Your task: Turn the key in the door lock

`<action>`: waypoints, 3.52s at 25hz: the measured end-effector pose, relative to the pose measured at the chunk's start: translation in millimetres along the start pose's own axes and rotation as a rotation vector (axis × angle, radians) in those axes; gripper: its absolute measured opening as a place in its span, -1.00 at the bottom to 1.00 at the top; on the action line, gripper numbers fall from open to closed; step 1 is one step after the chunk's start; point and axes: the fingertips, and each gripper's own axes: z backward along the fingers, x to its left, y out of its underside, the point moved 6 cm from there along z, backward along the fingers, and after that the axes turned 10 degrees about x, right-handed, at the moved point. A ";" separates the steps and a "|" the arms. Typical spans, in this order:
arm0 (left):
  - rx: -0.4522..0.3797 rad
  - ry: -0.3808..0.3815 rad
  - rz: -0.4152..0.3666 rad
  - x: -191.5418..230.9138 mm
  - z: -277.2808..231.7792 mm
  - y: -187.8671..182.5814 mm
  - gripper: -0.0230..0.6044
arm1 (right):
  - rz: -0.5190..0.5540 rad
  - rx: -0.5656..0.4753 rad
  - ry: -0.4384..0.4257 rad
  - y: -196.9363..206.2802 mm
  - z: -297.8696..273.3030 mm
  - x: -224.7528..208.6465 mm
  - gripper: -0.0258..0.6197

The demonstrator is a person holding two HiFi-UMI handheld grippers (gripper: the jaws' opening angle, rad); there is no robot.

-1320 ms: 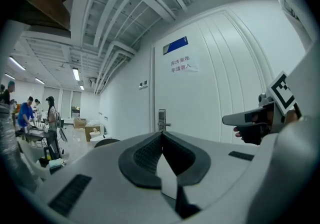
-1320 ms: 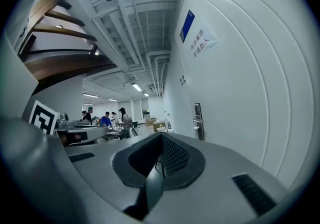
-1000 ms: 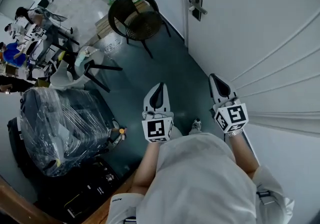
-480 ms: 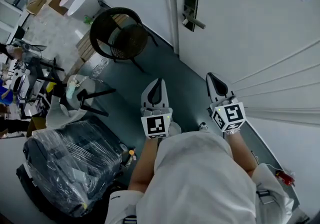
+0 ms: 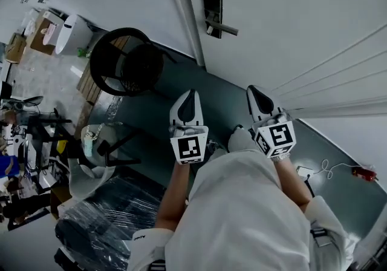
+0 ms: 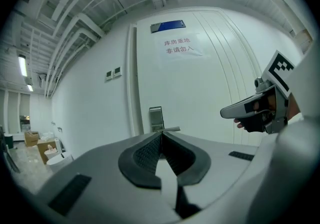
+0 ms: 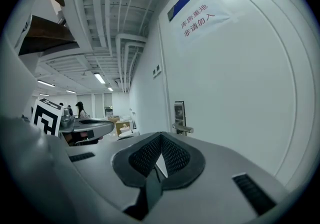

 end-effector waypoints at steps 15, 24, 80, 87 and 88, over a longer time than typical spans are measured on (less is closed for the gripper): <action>0.073 0.079 -0.030 15.1 -136.4 -33.6 -0.90 | 0.018 -0.028 0.068 -48.5 -99.1 -77.5 -0.94; 0.109 0.132 -0.032 19.5 -196.6 -24.7 -0.90 | 0.023 -0.020 0.074 -55.9 -142.2 -103.1 -0.94; 0.192 0.960 1.724 21.2 -358.9 90.2 -0.83 | -0.079 0.143 0.469 -22.6 -142.1 -64.9 -0.94; 0.152 1.091 2.017 14.8 -361.2 101.2 -0.83 | -0.072 0.148 0.459 -21.5 -142.6 -67.5 -0.94; 0.149 1.098 2.029 14.6 -361.3 101.7 -0.83 | -0.071 0.150 0.457 -21.4 -142.9 -67.9 -0.94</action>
